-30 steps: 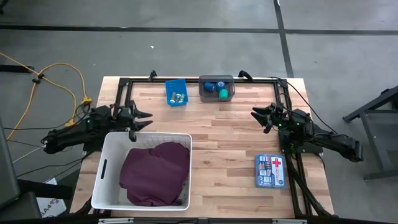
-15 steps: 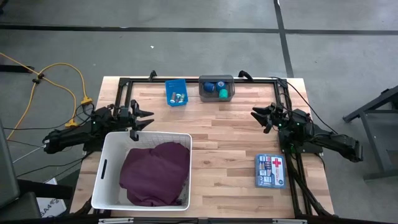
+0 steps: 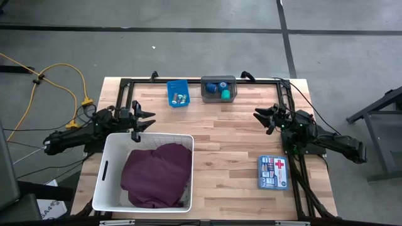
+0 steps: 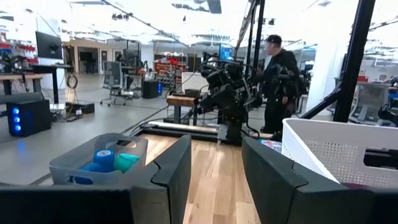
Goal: Pick & place medical supplies in basket/bin
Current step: Return to Home Position
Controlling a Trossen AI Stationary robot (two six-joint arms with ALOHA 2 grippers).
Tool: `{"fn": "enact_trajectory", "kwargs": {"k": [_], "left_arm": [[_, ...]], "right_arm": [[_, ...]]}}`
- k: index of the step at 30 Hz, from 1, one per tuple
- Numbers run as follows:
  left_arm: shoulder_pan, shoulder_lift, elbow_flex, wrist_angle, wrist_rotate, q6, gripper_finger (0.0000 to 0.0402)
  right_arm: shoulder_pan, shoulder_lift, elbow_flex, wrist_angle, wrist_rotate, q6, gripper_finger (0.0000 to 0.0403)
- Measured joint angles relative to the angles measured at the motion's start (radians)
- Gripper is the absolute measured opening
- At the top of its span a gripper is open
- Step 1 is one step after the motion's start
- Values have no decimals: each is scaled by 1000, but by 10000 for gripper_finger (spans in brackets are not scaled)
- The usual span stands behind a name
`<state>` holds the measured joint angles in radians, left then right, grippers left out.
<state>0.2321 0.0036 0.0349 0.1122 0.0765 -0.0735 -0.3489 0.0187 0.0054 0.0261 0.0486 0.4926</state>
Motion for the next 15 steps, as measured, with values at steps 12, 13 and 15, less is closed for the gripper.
{"fn": "enact_trajectory", "kwargs": {"k": [12,13,15], "left_arm": [[1,2,1,110,-3,-5,136],[1,2,5,109,-6,-7,136],[1,3,20,111,-19,-4,136]], "right_arm": [[0,0,0,0,0,0,173],[0,0,0,0,0,0,173],[0,0,0,0,0,0,173]]}}
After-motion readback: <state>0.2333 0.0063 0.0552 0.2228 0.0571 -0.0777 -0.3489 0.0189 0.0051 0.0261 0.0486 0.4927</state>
